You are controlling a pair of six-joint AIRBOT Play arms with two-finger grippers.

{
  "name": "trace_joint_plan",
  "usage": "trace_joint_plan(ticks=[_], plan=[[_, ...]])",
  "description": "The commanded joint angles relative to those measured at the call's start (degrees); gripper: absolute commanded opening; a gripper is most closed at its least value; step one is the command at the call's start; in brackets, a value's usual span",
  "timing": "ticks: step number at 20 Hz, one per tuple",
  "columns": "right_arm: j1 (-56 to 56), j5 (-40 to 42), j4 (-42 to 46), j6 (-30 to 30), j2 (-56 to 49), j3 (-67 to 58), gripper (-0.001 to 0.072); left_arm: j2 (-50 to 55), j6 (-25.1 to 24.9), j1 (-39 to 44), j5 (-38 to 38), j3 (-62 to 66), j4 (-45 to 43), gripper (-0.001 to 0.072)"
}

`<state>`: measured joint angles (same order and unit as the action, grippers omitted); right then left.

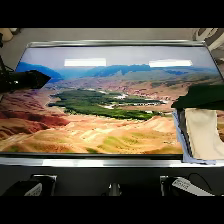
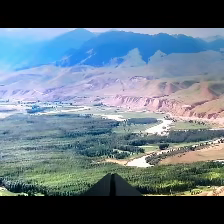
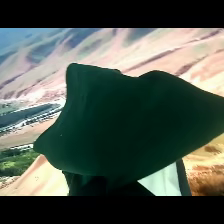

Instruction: Fold the shirts.

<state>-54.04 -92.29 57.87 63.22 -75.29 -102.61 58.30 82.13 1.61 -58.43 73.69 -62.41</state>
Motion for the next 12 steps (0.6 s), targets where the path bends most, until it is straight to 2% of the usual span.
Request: trace_joint_plan(ticks=[1, 3, 5, 9, 12], plan=[[-3.4, -3.4, 12.0, 2.2, 1.0, 0.2, 0.0021, 0.0, -1.2, 0.0, 0.2, 0.0, 0.0, 0.0027], [-3.3, -8.3, 19.5, 2.1, 1.1, 1.5, 0.0022, 0.0, -1.2, 0.0, 0.2, 0.0, 0.0, 0.0027], [-3.3, -10.5, 21.7, 2.1, 2.3, 5.5, 0.0022, 0.0, -1.2, 0.0, 0.4, 0.0, 0.0, 0.0027], [-3.3, -8.5, 28.9, 2.1, 10.9, 25.3, 0.0021, 0.0, -1.3, 0.0, 0.4, 0.0, 0.0, 0.0027], [-3.3, -6.0, 28.1, 3.0, 16.3, 38.8, 0.0022, 0.0, -2.3, 0.0, 0.7, 0.0, 0.0, 0.0027]])
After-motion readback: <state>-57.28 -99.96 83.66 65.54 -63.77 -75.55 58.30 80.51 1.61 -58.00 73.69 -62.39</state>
